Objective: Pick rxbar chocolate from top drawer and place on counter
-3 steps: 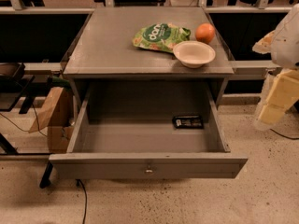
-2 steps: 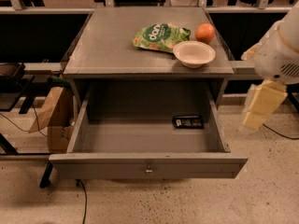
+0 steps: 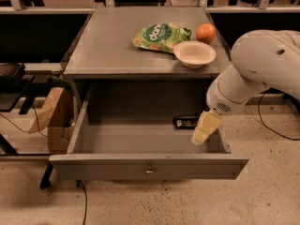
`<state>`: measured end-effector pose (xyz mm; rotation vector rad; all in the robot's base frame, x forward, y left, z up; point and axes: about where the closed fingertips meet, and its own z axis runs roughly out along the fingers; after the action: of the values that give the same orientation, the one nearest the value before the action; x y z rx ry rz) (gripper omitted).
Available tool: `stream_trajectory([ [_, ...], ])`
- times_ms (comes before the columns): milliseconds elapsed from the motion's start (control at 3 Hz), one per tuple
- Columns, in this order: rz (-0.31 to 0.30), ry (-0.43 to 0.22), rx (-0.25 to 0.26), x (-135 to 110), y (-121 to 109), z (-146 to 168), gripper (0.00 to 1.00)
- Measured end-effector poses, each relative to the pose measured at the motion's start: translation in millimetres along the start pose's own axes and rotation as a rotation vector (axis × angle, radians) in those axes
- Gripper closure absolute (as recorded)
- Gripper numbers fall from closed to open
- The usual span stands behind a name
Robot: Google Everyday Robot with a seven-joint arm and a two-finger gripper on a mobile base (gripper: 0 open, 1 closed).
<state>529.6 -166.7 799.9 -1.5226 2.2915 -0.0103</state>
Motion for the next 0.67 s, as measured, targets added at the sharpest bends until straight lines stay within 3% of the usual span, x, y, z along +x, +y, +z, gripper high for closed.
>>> stream_trajectory([
  [333, 0.0, 0.0, 0.0, 0, 0, 0, 0.0],
  [667, 0.0, -0.052, -0.012, -14, -11, 20, 0.0],
])
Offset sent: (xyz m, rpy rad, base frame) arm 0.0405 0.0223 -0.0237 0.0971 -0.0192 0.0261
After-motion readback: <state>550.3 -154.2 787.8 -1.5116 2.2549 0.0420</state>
